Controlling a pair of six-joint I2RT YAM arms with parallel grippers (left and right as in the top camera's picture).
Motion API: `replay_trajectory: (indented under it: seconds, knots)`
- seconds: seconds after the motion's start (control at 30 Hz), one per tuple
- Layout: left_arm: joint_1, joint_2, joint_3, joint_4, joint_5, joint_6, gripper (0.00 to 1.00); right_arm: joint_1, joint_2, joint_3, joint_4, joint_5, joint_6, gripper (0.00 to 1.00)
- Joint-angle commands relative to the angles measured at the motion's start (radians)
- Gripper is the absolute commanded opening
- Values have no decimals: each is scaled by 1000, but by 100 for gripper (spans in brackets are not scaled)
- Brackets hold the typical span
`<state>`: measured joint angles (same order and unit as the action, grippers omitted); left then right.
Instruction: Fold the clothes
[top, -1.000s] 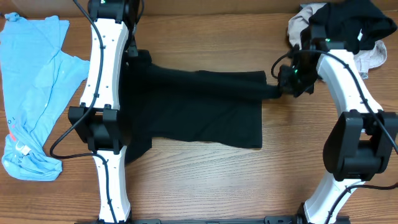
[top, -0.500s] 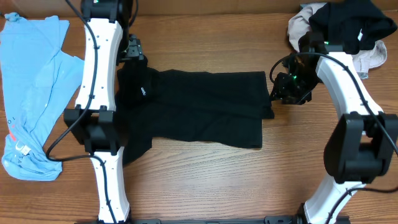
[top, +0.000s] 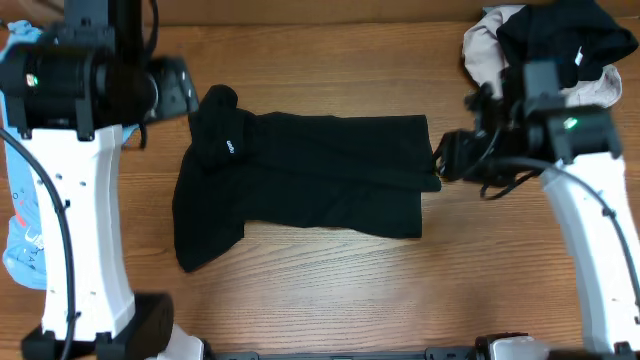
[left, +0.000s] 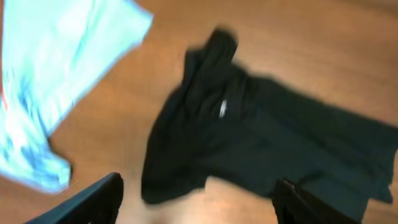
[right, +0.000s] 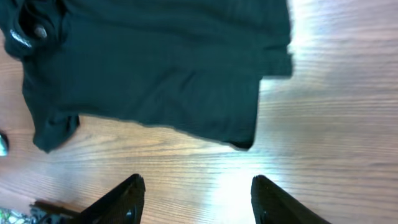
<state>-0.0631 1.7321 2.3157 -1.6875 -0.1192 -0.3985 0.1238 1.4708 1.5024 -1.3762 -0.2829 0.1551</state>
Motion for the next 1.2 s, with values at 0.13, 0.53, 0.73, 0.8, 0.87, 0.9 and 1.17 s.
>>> replay_trajectory:
  seconds: [0.13,0.53,0.73,0.8,0.87,0.9,1.17]
  knots:
    - [5,-146,-501,22,-126,-353,67,167,-85,-272,112,110,202,66]
    - [45,-318,-1220,396,-53,-401,69,197,-82,-492,296,108,220,75]
    - [165,-319,-1493,637,-11,-355,72,197,-54,-552,380,94,220,76]
    - [217,-319,-1567,724,19,-313,71,197,-41,-563,402,86,220,75]
    - [254,-319,-1609,778,36,-300,70,197,-29,-571,426,79,220,75]
    - [268,-319,-1624,802,42,-290,69,197,-24,-573,436,79,220,75]
    - [283,-319,-1660,987,42,-183,59,197,31,-605,512,80,219,74]
